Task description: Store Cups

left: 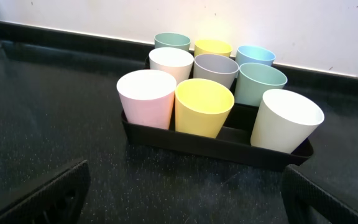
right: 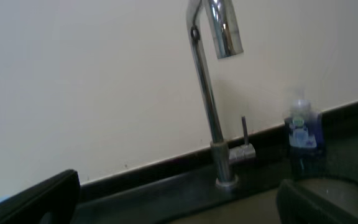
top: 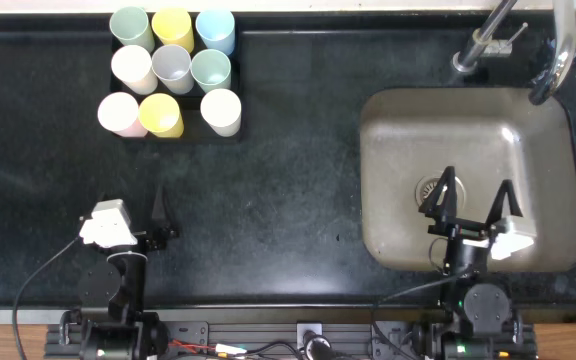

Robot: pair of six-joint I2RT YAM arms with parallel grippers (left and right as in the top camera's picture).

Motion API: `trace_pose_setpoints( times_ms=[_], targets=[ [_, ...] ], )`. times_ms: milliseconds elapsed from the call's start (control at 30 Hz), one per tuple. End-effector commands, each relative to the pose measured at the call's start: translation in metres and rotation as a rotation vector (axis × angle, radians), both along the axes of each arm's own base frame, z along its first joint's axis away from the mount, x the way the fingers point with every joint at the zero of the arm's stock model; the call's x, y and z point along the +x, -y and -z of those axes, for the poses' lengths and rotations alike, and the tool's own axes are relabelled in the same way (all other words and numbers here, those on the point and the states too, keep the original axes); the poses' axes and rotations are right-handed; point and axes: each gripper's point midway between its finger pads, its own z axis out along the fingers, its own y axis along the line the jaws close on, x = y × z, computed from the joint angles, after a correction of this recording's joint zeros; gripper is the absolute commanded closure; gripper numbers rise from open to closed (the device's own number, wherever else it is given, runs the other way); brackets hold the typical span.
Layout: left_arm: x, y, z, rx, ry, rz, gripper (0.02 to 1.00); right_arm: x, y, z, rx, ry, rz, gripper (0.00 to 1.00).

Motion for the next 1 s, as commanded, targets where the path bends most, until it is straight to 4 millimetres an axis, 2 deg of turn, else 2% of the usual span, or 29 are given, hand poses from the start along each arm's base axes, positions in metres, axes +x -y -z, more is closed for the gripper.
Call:
trace_pose_setpoints(
  times_ms=[33, 100, 1000],
  targets=[
    [0.000, 0.000, -0.001, 0.017, 0.004, 0.005, 0.018, 0.003, 0.001, 0.032, -0.008, -0.112, 0.009, 0.005],
    [0.000, 0.000, -0.001, 0.017, 0.004, 0.005, 0.018, 0.004, 0.002, 0.050, -0.011, -0.187, 0.011, 0.003],
    [0.000, 0.000, -0.001, 0.017, 0.004, 0.005, 0.018, 0.004, 0.001, 0.048, -0.010, -0.178, 0.007, 0.005]
  ],
)
